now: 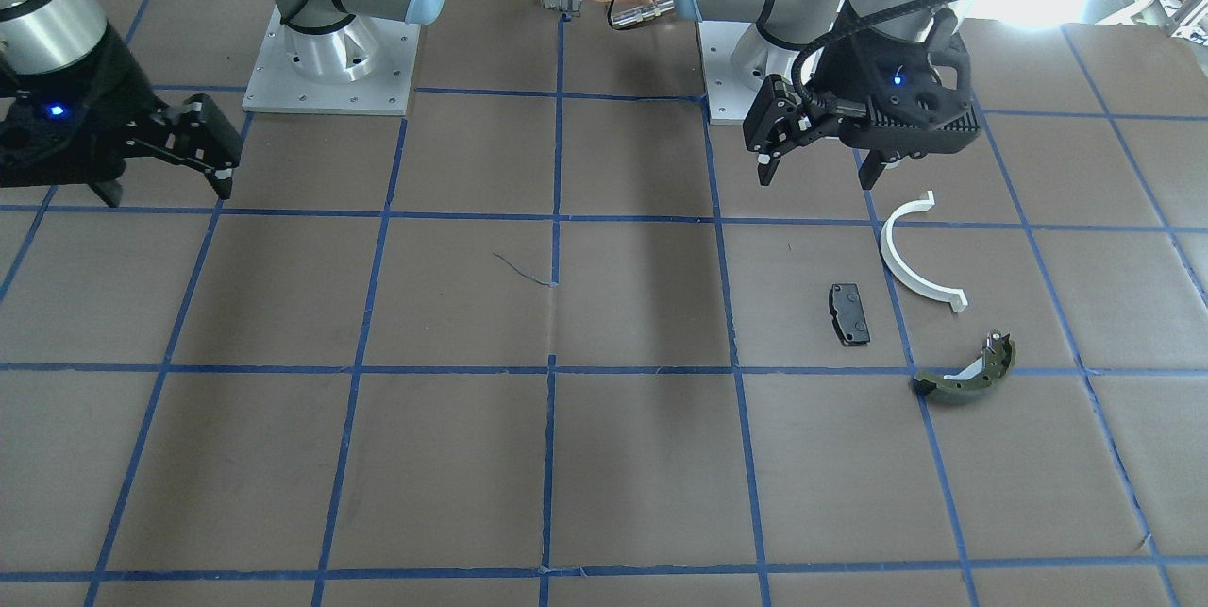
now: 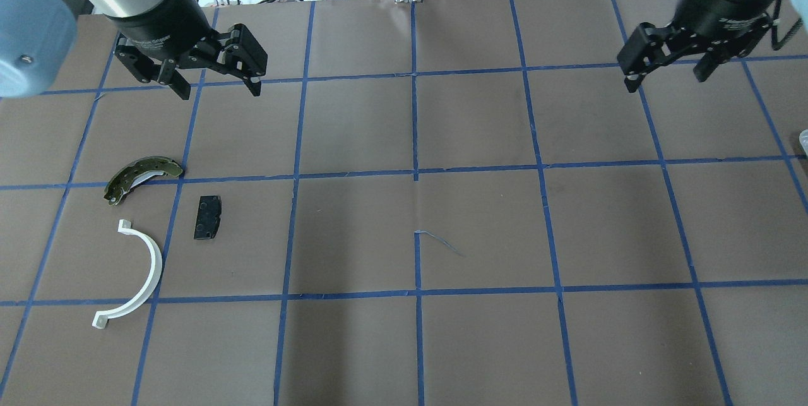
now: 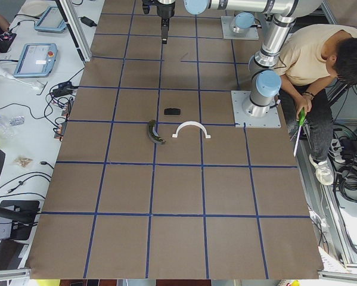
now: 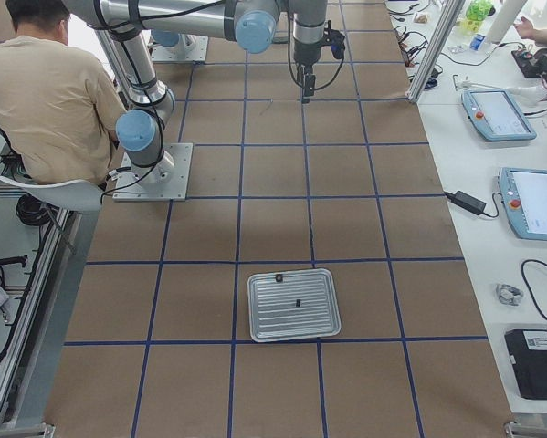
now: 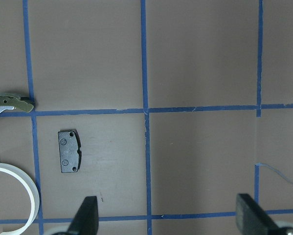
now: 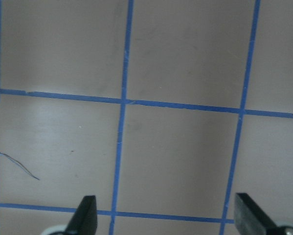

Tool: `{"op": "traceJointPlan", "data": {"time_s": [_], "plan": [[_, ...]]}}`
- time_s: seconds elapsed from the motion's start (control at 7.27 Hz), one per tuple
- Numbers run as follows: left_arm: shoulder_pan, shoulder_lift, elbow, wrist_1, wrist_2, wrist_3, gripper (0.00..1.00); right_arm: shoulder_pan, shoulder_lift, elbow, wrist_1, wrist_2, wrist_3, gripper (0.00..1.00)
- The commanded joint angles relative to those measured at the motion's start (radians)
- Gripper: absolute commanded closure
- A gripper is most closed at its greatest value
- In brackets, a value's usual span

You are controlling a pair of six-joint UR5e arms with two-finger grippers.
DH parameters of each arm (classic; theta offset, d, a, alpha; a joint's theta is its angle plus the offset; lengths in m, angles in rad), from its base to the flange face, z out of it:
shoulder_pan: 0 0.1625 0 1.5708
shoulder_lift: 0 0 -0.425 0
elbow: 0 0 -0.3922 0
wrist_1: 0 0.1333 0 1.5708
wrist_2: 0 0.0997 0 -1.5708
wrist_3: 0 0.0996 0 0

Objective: Place bearing gear from tray to pile

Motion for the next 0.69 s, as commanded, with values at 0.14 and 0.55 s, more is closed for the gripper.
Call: {"op": "traceJointPlan", "data": {"time_s": [0.14, 0.55], "plan": [[-0.001, 0.001, -0.002, 0.000, 0.000, 0.000, 0.00, -0.283, 0.038, 0.022, -0.011, -0.001, -0.282, 0.00], [0.002, 0.001, -0.002, 0.002, 0.000, 0.000, 0.00, -0.574, 0.231, 0.048, -0.256, 0.014, -0.672, 0.00]]}}
